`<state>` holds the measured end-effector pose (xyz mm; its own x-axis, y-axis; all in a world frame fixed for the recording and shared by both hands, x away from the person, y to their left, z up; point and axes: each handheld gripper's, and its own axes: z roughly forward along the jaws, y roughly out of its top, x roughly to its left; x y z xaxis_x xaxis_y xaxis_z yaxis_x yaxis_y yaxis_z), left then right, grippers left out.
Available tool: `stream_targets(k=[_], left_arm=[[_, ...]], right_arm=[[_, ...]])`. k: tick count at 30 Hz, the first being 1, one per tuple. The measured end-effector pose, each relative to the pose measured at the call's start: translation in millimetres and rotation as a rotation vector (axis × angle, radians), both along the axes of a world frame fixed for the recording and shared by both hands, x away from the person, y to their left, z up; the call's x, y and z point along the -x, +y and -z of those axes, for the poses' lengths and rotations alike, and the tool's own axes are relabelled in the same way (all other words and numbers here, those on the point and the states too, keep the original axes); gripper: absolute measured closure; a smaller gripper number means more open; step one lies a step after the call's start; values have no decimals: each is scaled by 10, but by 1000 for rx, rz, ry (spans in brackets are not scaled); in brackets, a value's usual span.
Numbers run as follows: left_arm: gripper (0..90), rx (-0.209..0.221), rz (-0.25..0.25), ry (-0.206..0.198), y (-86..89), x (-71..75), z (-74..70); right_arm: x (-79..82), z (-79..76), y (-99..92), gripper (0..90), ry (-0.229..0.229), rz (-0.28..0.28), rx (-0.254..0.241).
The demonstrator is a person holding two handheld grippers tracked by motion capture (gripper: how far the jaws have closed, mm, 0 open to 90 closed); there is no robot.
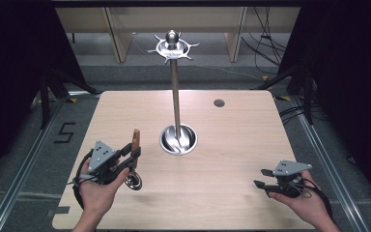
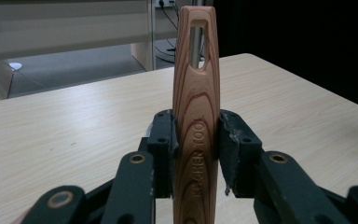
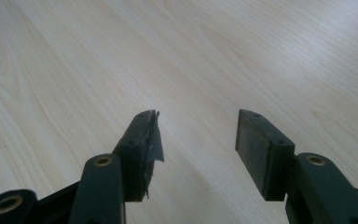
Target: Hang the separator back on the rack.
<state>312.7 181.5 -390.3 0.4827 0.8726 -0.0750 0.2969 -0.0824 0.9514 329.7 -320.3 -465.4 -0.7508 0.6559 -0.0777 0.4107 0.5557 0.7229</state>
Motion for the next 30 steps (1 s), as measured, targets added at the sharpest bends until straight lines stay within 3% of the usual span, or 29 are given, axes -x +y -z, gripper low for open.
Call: stream_targets(k=[21,30], left_arm=[[672,-7,1,-41,-42,-11,-211],[672,15,-1,-56,-68,-55,-325]], right_arm=[[22,-7,11,483,26,32,-24],[21,-5,6,483,25,35,-28]])
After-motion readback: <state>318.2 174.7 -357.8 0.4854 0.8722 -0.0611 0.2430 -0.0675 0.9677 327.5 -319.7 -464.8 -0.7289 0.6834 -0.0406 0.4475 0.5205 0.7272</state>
